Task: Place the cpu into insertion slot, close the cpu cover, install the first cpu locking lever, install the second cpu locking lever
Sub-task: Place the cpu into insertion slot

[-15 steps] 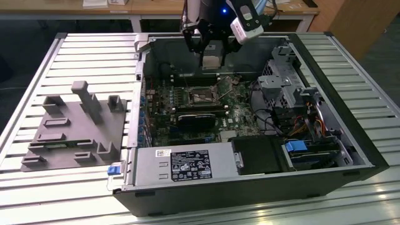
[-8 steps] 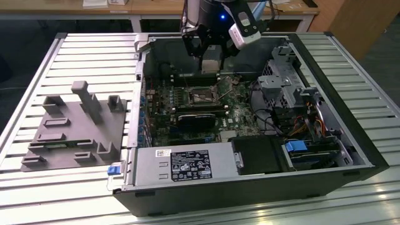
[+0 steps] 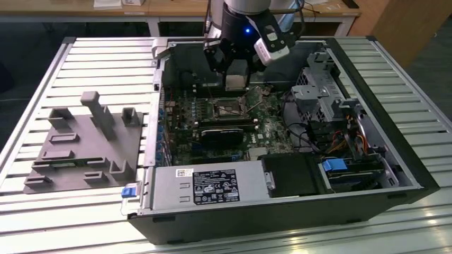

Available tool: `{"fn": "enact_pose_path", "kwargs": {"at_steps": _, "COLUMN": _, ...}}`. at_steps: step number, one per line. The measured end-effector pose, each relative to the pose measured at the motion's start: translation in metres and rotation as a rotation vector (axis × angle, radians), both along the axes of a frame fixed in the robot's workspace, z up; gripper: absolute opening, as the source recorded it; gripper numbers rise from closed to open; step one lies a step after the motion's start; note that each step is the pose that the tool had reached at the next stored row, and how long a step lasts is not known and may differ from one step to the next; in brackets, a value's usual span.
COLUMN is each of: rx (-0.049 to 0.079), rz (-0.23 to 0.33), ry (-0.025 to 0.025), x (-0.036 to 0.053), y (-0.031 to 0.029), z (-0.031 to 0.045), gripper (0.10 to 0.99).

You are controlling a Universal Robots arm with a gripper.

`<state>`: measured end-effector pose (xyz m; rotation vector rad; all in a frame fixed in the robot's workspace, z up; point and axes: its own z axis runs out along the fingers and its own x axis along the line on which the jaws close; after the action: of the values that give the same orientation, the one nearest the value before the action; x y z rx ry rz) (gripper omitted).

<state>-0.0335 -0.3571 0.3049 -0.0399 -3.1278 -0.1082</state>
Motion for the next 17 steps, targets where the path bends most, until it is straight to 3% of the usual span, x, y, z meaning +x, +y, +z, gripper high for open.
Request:
{"fn": "enact_pose_path", "kwargs": {"at_steps": 6, "rx": -0.006, "rz": 0.0, "ry": -0.0003, "x": -0.0016, "y": 0.0073, "z": -0.0107, "gripper": 0.537}}
{"fn": "enact_pose_path", "kwargs": {"at_steps": 10, "rx": -0.021, "rz": 0.0, "ry": -0.0003, "x": -0.0017, "y": 0.0129, "z": -0.016, "gripper": 0.537}}
{"fn": "enact_pose_path", "kwargs": {"at_steps": 14, "rx": -0.033, "rz": -0.009, "ry": -0.0022, "x": -0.0016, "y": 0.0132, "z": -0.0205, "gripper": 0.537}}
{"fn": "enact_pose_path", "kwargs": {"at_steps": 17, "rx": -0.034, "rz": -0.019, "ry": -0.0023, "x": -0.0016, "y": 0.0132, "z": -0.0211, "gripper": 0.537}}
